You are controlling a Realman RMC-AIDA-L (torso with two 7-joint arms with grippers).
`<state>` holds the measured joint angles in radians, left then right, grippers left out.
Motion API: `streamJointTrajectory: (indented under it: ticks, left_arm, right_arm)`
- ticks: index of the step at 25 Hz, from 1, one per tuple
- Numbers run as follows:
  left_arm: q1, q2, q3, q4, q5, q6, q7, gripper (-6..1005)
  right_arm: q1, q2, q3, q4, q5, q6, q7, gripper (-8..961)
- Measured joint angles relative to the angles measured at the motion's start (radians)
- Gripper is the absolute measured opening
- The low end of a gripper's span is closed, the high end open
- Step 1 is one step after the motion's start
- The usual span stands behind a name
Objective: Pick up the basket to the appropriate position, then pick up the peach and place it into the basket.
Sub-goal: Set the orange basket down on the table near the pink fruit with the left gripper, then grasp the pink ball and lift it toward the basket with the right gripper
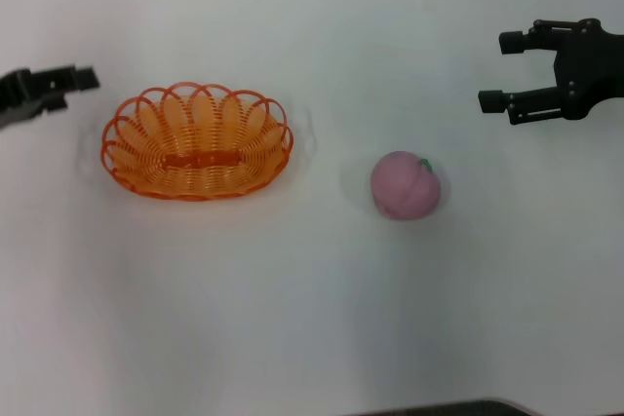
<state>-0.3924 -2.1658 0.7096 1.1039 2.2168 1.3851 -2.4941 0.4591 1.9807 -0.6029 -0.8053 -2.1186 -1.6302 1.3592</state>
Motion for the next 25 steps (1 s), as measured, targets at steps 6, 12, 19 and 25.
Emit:
streamJointTrajectory:
  ticks: [6,12,19,25]
  left_arm:
    - [0.038,-0.002,-0.093,-0.009,-0.264,0.302,0.528,588]
    - [0.115,-0.007,-0.119,-0.076,-0.309,0.359,0.849,702]
    - [0.158,-0.007,-0.124,-0.129,-0.239,0.381,0.964,842]
    - [0.166,-0.008,-0.129,-0.156,-0.222,0.411,0.988,852]
  right_arm:
    - [0.003,0.016,0.029,0.000,0.052,-0.025,0.032,857]
    - [0.019,0.008,0.034,-0.014,0.170,-0.024,0.189,855]
    - [0.097,-0.010,0.011,-0.163,0.133,-0.199,0.459,852]
    - [0.144,-0.002,-0.022,-0.324,0.019,-0.347,0.565,850]
